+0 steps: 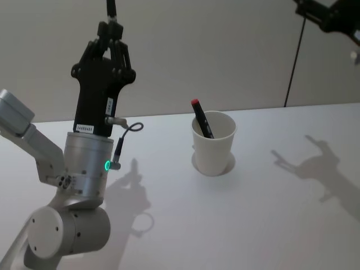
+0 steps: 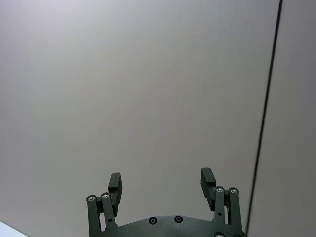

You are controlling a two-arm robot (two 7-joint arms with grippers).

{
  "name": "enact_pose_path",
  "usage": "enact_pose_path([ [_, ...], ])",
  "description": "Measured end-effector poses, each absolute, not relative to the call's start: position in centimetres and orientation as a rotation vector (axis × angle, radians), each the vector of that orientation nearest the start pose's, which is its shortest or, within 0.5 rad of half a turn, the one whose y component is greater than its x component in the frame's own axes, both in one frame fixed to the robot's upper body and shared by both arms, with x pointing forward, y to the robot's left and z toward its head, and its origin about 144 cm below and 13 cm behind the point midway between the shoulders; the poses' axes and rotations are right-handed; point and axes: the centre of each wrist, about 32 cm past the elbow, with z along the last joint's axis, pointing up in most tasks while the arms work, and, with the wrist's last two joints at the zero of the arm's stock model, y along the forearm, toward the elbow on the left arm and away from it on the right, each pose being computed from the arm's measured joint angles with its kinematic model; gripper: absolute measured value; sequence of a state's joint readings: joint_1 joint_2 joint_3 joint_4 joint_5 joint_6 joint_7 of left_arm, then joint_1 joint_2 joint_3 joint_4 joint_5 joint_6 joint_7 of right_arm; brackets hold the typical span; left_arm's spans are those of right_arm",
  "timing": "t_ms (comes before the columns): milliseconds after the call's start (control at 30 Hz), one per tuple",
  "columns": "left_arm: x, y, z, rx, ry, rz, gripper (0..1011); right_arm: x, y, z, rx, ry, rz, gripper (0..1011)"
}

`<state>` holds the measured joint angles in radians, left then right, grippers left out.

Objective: Place the pen into the pen holder.

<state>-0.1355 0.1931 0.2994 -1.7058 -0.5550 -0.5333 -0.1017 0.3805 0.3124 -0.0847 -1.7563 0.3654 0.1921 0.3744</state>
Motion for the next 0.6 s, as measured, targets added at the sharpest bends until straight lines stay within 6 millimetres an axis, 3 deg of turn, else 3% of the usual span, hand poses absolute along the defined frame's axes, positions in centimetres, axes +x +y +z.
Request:
enact_pose_path([
  [600,47.7,19.1,121.9,-0.731,-0.238,1.105,126,55.1,-24.8,137.5,0.472,-0.202,-0.805,1001],
])
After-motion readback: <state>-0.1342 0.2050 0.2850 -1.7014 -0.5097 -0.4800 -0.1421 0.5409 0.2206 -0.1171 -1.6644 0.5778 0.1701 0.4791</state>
